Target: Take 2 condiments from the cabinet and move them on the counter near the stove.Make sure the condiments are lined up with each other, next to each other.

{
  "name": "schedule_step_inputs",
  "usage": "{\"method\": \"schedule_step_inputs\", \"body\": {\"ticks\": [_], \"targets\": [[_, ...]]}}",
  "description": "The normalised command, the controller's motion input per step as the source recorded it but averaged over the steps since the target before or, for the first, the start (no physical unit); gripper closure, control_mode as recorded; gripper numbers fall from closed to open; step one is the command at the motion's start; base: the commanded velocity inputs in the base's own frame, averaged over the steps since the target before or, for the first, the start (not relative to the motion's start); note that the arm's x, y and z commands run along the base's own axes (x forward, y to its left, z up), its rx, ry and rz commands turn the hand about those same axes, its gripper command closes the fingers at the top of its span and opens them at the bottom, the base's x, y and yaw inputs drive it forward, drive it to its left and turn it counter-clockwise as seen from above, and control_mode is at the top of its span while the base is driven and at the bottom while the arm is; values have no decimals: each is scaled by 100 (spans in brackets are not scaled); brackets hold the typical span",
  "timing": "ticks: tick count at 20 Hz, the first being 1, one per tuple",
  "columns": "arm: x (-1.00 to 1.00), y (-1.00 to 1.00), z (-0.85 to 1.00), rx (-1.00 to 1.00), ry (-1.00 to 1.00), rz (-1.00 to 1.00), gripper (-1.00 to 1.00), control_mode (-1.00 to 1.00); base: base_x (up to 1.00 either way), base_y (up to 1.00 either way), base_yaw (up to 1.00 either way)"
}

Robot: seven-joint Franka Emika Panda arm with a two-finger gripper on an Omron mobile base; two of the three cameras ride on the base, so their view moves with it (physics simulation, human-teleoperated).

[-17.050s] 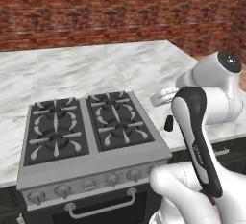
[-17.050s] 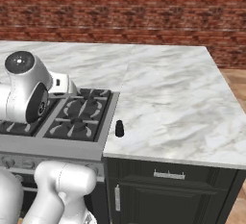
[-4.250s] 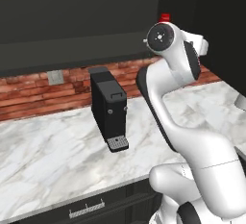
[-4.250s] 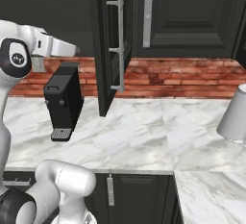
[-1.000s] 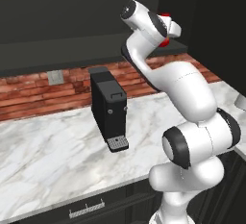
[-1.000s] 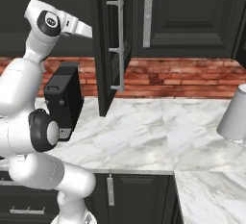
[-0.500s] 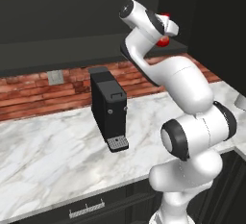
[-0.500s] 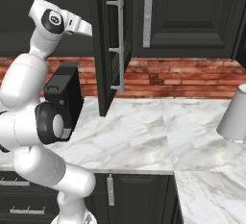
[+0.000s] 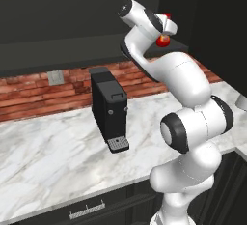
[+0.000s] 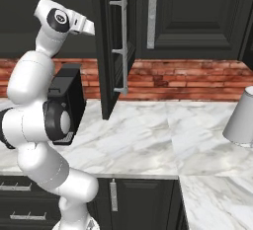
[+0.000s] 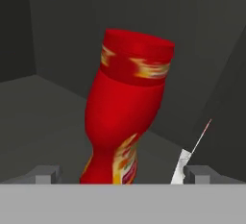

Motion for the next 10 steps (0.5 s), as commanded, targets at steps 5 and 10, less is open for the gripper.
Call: {"method": "schedule_step_inputs", "body": {"ticks": [5, 10], "targets": [[18, 0, -4, 0, 0, -3, -100, -100, 0, 0, 0], [12, -3, 0, 0, 0, -3, -100, -100, 0, 0, 0]]}}
